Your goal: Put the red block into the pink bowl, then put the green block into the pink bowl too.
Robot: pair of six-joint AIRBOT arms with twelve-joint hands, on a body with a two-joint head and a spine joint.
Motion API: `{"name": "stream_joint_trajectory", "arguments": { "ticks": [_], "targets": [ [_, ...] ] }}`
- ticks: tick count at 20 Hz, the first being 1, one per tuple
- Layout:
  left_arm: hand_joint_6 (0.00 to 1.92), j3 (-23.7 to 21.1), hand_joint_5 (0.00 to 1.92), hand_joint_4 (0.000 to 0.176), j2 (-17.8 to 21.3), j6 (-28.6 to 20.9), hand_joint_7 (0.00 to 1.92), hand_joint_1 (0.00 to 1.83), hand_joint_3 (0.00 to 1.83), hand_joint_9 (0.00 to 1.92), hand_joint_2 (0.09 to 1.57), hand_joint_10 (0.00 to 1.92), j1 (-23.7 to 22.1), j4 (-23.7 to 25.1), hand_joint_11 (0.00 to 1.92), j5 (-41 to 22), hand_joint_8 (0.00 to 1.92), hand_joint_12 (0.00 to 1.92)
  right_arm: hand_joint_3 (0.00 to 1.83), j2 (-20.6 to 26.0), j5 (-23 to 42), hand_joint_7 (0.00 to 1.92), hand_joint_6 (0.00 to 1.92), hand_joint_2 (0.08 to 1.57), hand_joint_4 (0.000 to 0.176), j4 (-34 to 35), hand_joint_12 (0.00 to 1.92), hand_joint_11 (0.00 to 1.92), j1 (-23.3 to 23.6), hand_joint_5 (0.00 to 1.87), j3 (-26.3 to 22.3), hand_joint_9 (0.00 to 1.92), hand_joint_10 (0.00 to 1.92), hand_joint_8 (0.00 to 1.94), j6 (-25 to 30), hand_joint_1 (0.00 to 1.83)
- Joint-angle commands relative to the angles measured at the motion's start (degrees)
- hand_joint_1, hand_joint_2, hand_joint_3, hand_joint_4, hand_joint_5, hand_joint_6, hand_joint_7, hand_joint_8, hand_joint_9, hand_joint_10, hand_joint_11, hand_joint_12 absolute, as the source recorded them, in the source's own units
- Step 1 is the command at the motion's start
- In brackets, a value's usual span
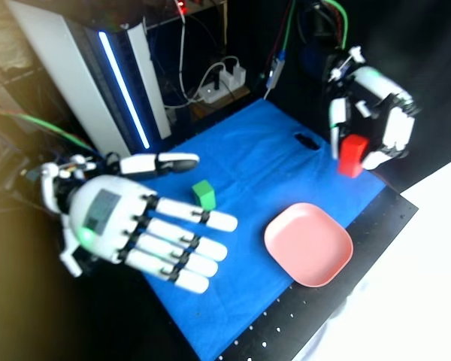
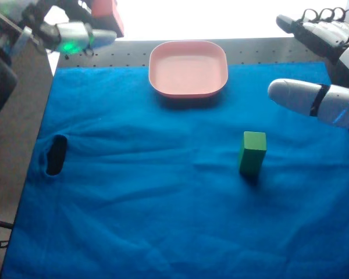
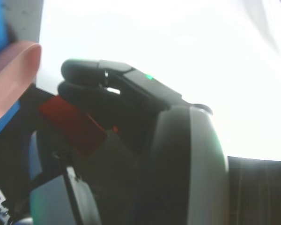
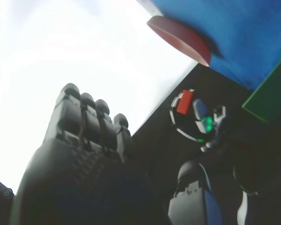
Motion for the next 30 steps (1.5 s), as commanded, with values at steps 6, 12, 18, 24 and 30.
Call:
{"name": "stream_joint_trajectory", "arguments": {
  "ticks": [6,12,18,24,30],
  "targets": [
    [0.66,7.19,1.12,0.0,-3.8,-5.78,1.35,1.28,0.0,1.47,1.01,0.02,-7.72,7.67,1.12,0.1,0.43,0.91,0.0,-1.54,7.35,0.04,0.0,0.94,0.176,-2.86,0.0,0.0,2.49,0.01,1.86,0.0,0.0,0.01,2.53,0.0],
    [0.5,13.62,1.2,0.0,-7.94,-6.65,1.29,1.28,0.0,1.43,1.01,0.0,-13.47,13.13,1.0,6.91,0.57,1.04,0.0,-3.56,7.29,0.06,0.0,0.91,0.176,-4.59,0.0,0.0,3.49,0.01,3.27,0.0,0.0,0.01,3.55,0.0],
    [0.24,20.72,1.28,0.0,-13.71,-13.85,1.12,1.27,0.0,1.31,1.04,0.48,-13.6,15.93,0.94,7.78,0.98,1.46,0.0,-4.85,6.3,0.07,0.01,0.92,0.176,-5.64,0.0,0.0,3.57,0.04,4.18,0.0,0.0,0.01,4.26,0.05],
    [0.29,22.67,1.28,0.0,-17.17,-13.86,1.1,1.26,0.0,1.04,1.04,0.55,-13.64,17.81,0.65,8.97,0.94,1.29,0.0,-5.27,6.3,0.05,0.01,0.91,0.173,-6.43,0.0,0.0,3.7,0.04,4.31,0.0,0.0,0.0,4.88,0.01],
    [0.4,23.79,1.3,0.0,-18.85,-13.86,0.94,1.2,0.0,0.82,0.99,1.39,-14.8,19.32,0.6,9.01,1.08,1.78,0.0,-5.7,6.3,0.04,0.0,0.87,0.161,-7.61,0.0,0.0,4.45,0.03,4.53,0.0,0.0,0.01,5.3,0.02]
  ]
}}
